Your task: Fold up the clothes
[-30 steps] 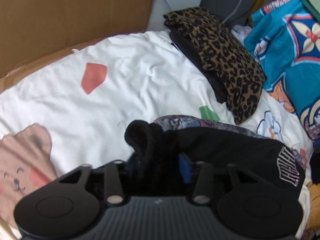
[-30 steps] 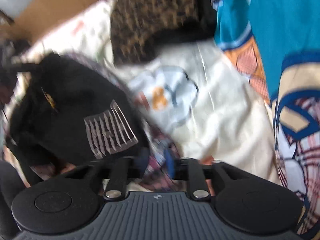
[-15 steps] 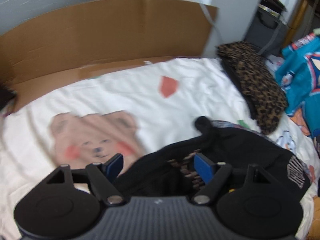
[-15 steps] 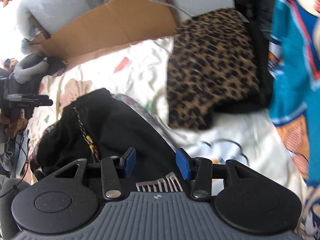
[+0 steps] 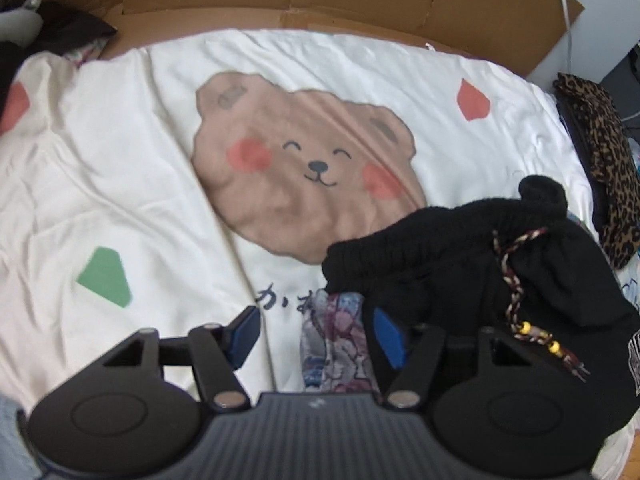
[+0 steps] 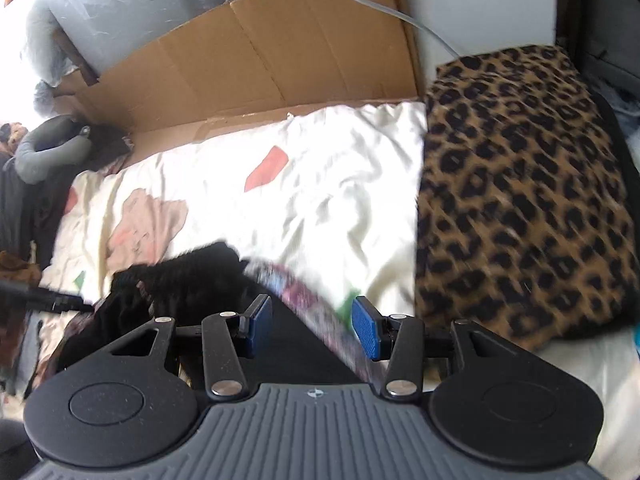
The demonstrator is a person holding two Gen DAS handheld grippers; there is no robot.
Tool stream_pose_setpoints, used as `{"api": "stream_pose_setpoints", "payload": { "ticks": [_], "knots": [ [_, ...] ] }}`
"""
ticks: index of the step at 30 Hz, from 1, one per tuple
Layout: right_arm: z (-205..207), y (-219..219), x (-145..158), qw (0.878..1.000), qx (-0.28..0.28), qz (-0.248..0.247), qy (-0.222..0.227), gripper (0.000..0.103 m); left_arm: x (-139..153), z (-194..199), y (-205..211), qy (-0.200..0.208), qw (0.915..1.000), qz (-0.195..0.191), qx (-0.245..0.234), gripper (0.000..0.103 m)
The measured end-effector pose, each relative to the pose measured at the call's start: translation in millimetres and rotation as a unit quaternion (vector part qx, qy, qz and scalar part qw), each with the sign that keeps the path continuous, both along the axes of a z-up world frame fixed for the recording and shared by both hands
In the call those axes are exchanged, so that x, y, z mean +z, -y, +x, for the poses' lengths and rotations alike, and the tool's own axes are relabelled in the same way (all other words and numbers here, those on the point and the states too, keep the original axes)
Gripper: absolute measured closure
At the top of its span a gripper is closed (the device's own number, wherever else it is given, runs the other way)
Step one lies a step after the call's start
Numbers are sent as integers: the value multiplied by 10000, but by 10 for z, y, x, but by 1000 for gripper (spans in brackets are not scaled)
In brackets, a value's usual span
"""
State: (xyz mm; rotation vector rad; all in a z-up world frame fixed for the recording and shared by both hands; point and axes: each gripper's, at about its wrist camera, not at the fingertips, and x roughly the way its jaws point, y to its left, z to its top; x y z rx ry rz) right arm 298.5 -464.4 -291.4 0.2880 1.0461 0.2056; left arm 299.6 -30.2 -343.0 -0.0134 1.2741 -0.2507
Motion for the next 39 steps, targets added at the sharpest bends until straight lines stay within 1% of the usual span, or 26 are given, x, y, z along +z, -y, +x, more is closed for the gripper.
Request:
{"api": "stream_pose_setpoints", "payload": {
  "ticks": [3,6,7,10,13,14,15,16,18,20,21,24,28,31,32,33,35,38,39],
  "knots": [
    [196,-113,-169,10000,-90,25,-32,51,-99,-18,-51,-105,9995,-179,219,52],
    [326,-202,-331,9996,-250,-6,-120,51,-152,-23,-139,-59,9963,-428,739,57],
    [358,-237,-368,9996,-263,-64,-119,51,-174,-34,-148,-65,9948,-535,870,60],
    [439,-329,-474,9994,-248,-216,-132,51,-234,-151,-164,41,9886,-967,1153,60],
    [503,-434,-585,9987,-110,-457,-212,51,-350,-317,-225,131,9811,-1235,1482,61],
    [517,-464,-629,9984,-96,-515,-231,51,-365,-377,-248,205,9779,-1336,1597,62],
    [527,-491,-677,9981,-105,-558,-244,51,-363,-426,-251,264,9764,-1374,1645,63],
    [537,-517,-726,9978,-113,-601,-257,51,-352,-457,-228,291,9778,-1327,1595,65],
    [522,-572,-782,9976,-151,-622,-258,51,-320,-499,-147,360,9840,-1099,1355,66],
    [488,-639,-820,9976,-130,-646,-228,51,-286,-519,-124,365,9872,-984,1202,67],
    [459,-682,-833,9976,-48,-666,-201,51,-268,-523,-135,355,9875,-973,1188,68],
    [364,-768,-882,9973,114,-678,-247,51,-184,-501,-245,447,9841,-1073,1343,71],
    [247,-814,-892,9969,268,-697,-246,50,-141,-427,-247,540,9849,-967,1330,71],
    [217,-772,-837,9972,310,-624,-287,47,-215,-368,-149,468,9875,-901,1205,68],
    [208,-757,-818,9972,324,-599,-301,46,-245,-353,-115,445,9882,-871,1180,66],
    [198,-743,-800,9973,338,-575,-315,46,-269,-345,-83,439,9888,-840,1150,64],
    [178,-715,-763,9974,366,-526,-343,46,-297,-355,-20,479,9907,-744,1031,63],
    [149,-673,-708,9974,408,-453,-385,45,-289,-356,93,455,9960,-411,648,65],
    [139,-658,-690,9974,422,-428,-399,45,-286,-348,107,409,9967,-361,603,70]
  ]
}}
